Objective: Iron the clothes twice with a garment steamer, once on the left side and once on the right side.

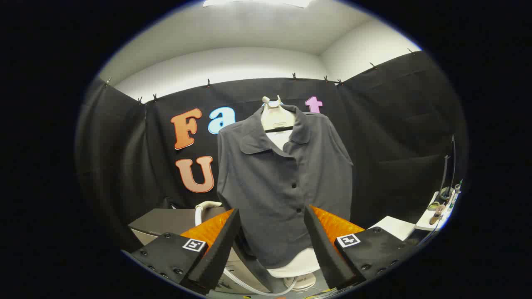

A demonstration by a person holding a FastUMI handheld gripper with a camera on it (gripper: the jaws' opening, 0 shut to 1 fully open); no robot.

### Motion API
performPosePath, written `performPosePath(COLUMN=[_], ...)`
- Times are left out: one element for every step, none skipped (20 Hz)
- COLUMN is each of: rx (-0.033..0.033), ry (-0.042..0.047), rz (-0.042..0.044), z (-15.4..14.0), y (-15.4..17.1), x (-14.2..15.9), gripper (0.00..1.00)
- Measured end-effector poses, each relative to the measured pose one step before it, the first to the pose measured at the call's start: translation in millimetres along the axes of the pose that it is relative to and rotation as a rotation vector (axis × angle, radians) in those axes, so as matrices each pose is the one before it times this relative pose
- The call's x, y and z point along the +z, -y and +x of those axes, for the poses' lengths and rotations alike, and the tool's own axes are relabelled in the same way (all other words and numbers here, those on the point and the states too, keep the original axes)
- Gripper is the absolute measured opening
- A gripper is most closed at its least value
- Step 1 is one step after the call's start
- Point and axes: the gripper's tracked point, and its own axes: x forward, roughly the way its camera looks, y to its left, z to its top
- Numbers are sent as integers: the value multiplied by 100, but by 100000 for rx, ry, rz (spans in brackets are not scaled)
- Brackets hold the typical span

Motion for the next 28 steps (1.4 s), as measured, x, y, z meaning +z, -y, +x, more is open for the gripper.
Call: performPosePath(rx=[1418,1485,1037,753,623,722,678,406,185,388,397,272,259,239,388,463,606,915,743,789,843,946,511,436,75,-535,-485,730], ry=[-80,-79,-199,-111,77,-158,-540,-662,-559,-429,-189,-92,65,182,323,292,135,-222,-341,-545,-658,19,706,320,-124,-392,-336,-754], rz=[-232,-590,-509,-283,-16,44,10,104,268,335,284,135,-10,-13,69,235,381,336,185,-108,-270,-277,106,32,-18,-156,-21,135], z=[139,257,156,14,177,97,41,183,134,249,224,-20,78,18,90,53,-55,70,52,6,127,77,-12,166,96,175,204,270], y=[-718,-607,-538,-401,-386,-350,-325,-216,-186,-195,-214,-142,-217,-187,-268,-299,-347,-406,-421,-363,-422,-557,-541,-429,-367,-250,-324,-645], x=[-82,24,-87,-150,-134,-131,-243,-286,-199,-153,-107,-64,36,53,60,93,46,-143,-146,-142,-64,-7,260,155,83,129,85,-16], gripper=[98,98,98,98,98,98,98,98,98,98,98,98,98,98,98,98,98,98,98,98,98,98,98,98,98,98,98,98])
